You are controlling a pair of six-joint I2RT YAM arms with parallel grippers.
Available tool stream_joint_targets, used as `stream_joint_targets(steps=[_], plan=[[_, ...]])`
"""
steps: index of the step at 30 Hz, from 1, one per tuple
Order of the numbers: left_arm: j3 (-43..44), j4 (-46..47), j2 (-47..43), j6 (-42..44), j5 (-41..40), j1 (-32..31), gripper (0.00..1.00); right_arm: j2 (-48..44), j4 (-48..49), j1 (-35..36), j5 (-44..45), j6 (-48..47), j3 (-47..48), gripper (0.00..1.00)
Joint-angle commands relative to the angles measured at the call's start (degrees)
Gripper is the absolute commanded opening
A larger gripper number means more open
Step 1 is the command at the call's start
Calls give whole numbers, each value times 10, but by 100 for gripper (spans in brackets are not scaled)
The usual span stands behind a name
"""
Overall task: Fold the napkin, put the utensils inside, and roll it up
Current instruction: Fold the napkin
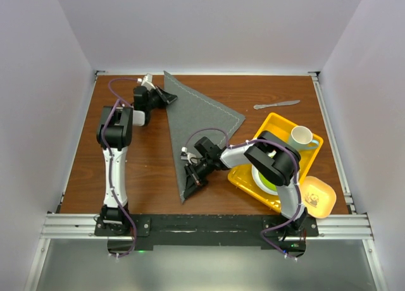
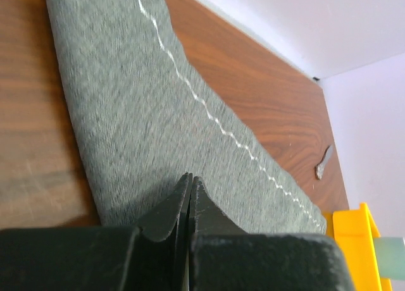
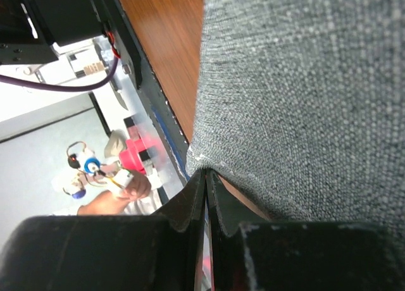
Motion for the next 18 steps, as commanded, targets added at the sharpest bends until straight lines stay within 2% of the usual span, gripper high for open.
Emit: stream_joint_targets(steps=[1, 8, 13, 18], plan=[[41, 44, 17, -26, 0, 15, 0, -25, -50, 4, -17, -36, 48, 7], [153, 16, 84, -53, -20, 25, 0, -19, -98, 6, -18, -43, 134, 7], [231, -48, 125, -43, -67, 25, 0, 25, -98, 6, -20, -41, 156, 7], [260, -95, 151, -29, -102, 25, 0, 52, -99, 6, -18, -48, 147, 7]])
